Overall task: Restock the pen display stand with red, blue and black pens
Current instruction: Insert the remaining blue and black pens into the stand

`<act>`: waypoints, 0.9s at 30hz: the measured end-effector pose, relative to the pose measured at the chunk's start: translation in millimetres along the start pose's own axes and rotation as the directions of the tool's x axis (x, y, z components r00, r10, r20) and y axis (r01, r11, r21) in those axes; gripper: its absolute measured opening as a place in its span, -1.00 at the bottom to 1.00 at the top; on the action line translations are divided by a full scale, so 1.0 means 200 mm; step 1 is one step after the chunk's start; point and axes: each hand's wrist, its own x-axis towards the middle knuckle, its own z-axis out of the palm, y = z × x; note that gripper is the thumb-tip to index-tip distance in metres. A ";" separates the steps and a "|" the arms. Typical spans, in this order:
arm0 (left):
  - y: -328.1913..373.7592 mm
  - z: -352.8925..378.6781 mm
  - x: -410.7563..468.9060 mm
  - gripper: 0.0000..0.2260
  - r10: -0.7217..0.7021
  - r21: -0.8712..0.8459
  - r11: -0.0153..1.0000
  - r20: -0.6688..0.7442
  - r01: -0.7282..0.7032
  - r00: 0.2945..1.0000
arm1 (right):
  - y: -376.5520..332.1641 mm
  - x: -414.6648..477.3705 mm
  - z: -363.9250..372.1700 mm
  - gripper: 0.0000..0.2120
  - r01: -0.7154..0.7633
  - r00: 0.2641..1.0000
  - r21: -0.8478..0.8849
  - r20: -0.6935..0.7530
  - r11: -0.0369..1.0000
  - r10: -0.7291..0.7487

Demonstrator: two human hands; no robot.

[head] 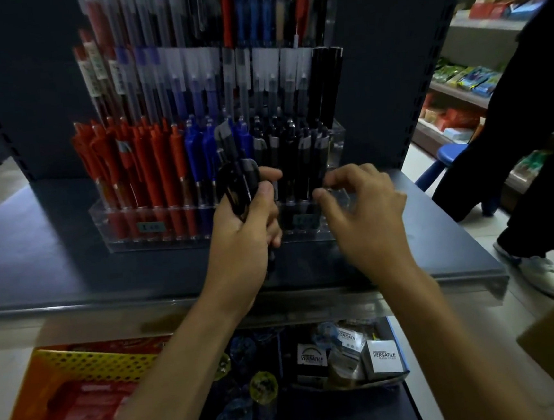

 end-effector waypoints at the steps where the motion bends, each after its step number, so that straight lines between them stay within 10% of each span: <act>1: 0.00 0.00 0.00 -0.86 -0.004 -0.007 1.000 0.011 0.004 1.000 | 0.00 0.00 0.00 -0.93 -0.008 1.000 0.014 0.005 1.000 0.008; 18: 0.02 -0.03 -0.04 -0.82 -0.005 0.047 0.999 0.030 0.004 1.000 | -0.12 -0.09 0.00 -0.75 0.146 0.951 0.210 -0.300 0.967 -0.078; 27: 0.12 -0.13 -0.07 -0.69 0.015 0.064 0.998 0.126 -0.024 0.992 | -0.27 -0.19 0.07 -0.89 0.268 0.957 0.323 0.019 0.908 -0.289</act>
